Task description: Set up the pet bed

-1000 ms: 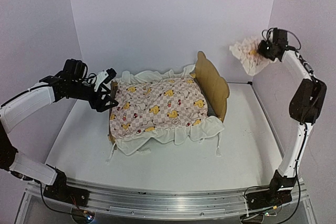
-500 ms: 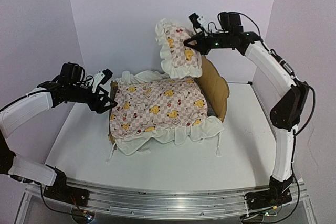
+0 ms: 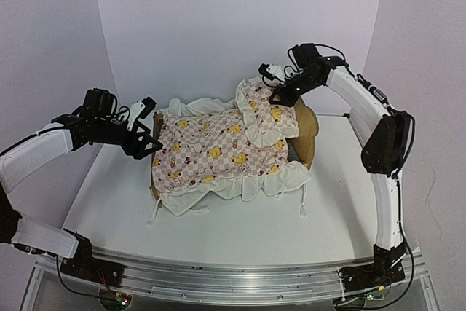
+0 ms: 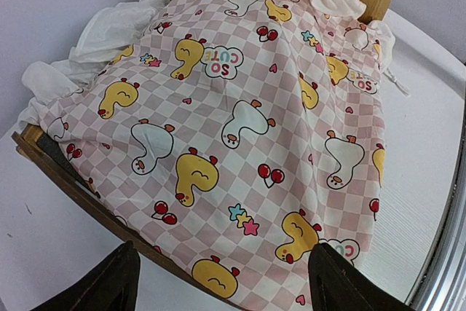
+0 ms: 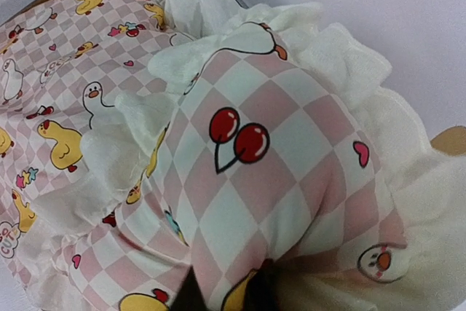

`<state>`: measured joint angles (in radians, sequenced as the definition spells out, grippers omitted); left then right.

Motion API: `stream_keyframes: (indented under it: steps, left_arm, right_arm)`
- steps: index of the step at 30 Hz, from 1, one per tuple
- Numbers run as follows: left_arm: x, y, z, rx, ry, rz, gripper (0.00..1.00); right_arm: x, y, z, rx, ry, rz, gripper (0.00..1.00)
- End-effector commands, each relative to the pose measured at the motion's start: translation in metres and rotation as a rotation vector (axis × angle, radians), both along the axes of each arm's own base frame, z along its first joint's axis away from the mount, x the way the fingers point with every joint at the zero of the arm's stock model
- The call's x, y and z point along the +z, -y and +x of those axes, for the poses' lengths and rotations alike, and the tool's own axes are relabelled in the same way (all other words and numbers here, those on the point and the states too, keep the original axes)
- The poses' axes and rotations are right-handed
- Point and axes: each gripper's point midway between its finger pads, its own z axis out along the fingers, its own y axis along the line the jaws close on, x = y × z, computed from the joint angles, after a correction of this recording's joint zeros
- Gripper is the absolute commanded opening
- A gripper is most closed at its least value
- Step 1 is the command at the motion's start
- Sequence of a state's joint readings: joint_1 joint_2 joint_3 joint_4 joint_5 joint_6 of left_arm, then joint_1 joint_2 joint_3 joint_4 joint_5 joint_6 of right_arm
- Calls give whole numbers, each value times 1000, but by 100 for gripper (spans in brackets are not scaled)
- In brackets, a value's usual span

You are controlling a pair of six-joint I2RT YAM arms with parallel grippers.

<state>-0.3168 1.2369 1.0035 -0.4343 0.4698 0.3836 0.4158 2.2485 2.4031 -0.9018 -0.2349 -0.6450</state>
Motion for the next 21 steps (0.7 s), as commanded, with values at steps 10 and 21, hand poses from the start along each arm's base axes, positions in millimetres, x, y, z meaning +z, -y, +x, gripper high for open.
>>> stream_keyframes:
  steps: [10, 21]
  left_arm:
    - [26, -8, 14, 84, 77, -48, 84]
    - [46, -95, 63, 570, 89, -246, 90]
  right_arm:
    - [116, 19, 18, -223, 262, 125, 97]
    - [234, 161, -18, -773, 510, 343, 98]
